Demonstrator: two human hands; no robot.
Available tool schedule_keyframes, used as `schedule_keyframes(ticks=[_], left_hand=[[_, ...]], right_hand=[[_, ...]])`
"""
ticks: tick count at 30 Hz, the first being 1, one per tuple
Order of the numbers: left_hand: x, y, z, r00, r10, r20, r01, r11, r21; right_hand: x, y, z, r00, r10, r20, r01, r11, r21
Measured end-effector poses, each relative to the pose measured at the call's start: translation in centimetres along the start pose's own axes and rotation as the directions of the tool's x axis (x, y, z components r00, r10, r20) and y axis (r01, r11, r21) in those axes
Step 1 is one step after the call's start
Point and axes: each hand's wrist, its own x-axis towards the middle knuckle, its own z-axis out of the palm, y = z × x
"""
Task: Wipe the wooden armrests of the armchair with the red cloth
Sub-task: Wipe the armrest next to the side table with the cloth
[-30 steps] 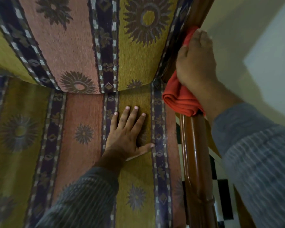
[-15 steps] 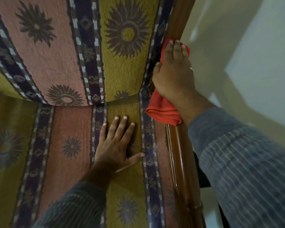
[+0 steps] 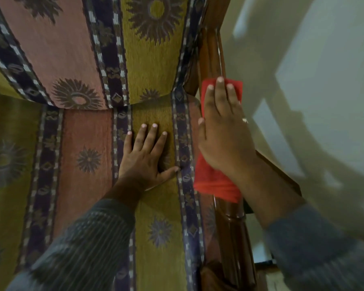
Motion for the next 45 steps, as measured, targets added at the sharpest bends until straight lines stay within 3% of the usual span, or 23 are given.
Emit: schedule_keyframes(ticks=[5, 13, 23, 29, 32, 40, 45], left_hand=[[-0.5, 0.4, 0.1, 1.0, -0.025, 0.006, 0.025, 0.999, 0.023], [-0.8, 0.7, -0.6, 0.998, -0.058, 0.032, 0.058, 0.998, 0.006], [-0.7, 0.5, -0.3, 0.999, -0.044, 0.032, 0.045, 0.999, -0.008], [-0.7, 0.4, -0.3, 0.998, -0.039, 0.049, 0.04, 0.999, -0.021], [-0.7, 0.4, -0.3, 0.997, -0.044, 0.066, 0.046, 0.999, -0.022], [-0.6, 0.3, 0.0, 0.999, -0.036, 0.032, 0.037, 0.999, -0.036], [-0.7, 0.3, -0.1, 0.999, -0.03, 0.026, 0.031, 0.999, -0.041]], right_hand=[[3.9, -0.1, 0.1, 0.999, 0.011, -0.033, -0.011, 1.0, -0.014], [3.3, 0.0, -0.2, 0.992, 0.108, -0.058, -0.093, 0.974, 0.207], [14.1, 0.8, -1.3, 0.993, 0.086, -0.087, -0.073, 0.987, 0.141], [9.7, 0.5, -1.5, 0.992, 0.109, -0.067, -0.091, 0.97, 0.223], [8.1, 0.4, -1.2, 0.992, 0.111, -0.061, -0.098, 0.976, 0.194], [13.8, 0.4, -1.3, 0.989, 0.129, -0.067, -0.118, 0.983, 0.141], [11.2, 0.6, -0.8, 0.998, 0.027, -0.048, -0.026, 0.999, 0.038]])
